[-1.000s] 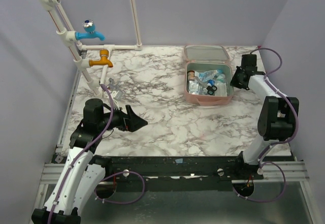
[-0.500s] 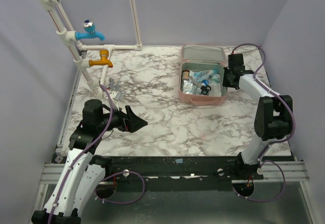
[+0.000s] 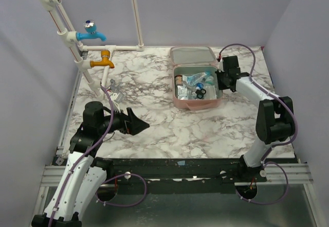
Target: Organize the medicine kit
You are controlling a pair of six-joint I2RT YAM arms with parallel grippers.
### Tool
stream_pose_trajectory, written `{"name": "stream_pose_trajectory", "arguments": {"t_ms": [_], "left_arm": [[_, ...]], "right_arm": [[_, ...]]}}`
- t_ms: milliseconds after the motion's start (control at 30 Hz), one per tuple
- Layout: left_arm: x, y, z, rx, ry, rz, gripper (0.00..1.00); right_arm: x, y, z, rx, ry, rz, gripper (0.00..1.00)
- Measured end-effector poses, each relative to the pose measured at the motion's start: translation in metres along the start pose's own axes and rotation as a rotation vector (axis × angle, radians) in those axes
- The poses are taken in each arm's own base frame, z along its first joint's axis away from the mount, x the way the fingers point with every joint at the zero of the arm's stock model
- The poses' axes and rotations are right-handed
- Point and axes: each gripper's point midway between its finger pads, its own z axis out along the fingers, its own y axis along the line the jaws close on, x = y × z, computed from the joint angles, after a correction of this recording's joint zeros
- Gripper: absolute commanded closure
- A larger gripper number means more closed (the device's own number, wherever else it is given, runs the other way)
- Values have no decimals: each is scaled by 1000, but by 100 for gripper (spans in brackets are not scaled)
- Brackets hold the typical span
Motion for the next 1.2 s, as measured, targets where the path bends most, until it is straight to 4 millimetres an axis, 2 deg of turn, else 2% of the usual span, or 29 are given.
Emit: {"name": "stream_pose_trajectory", "arguments": {"t_ms": [167,400,733,1000,1200], "left_arm": [[0,-1,0,3,0,2,5],[1,-3,-1,10,-2,11,5],[3,-8,-2,26,1,24,5],[4,-10,-2,32,6,28,5],[4,-10,-2,32,6,28,5]], "right_arm": [[-1,19,-1,-68,-6,-98,99],[-5,60,-3,-147,-1,-305,99],[4,99,-16,-293,-22,-565,99],[4,110,-18,-322,-12,-746,99],[-10,112,-7,-323,7,-829,99]]}}
